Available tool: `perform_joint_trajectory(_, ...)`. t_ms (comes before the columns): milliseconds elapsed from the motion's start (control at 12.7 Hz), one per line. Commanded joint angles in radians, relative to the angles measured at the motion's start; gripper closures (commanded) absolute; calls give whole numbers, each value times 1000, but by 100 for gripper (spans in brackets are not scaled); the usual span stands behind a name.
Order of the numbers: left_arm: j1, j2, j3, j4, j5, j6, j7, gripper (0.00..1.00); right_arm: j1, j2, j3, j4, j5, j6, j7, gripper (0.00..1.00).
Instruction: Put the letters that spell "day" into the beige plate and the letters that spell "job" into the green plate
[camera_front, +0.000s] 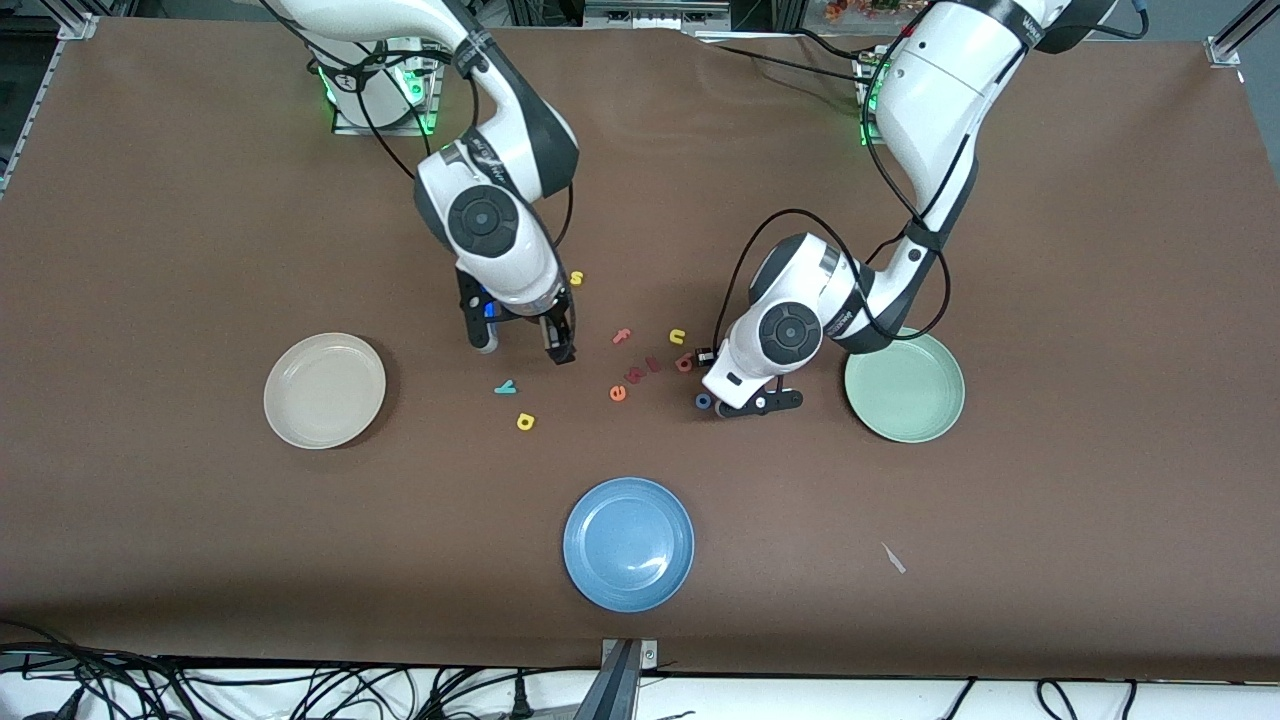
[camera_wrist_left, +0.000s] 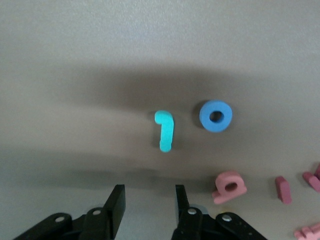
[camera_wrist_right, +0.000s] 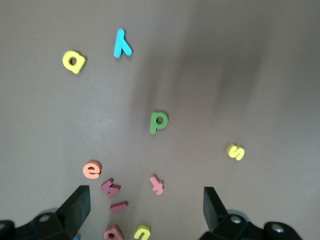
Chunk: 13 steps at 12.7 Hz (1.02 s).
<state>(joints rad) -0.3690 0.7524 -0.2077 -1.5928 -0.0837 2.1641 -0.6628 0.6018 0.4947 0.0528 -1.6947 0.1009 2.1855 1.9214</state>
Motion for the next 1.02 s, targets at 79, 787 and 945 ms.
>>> perform_joint_trajectory(79,-2,19,5,27,-24,20,-8,54,6,-4,-4,-46,-15,30,31,0)
perform_joint_trajectory(787,-1,48,8,37,-27,42,-8,58,15,42,-10,-36,-142,40,125,0)
perform_joint_trajectory(945,-2,68,8,57,-25,46,5,58,12,64,-10,-42,-142,57,126,0)
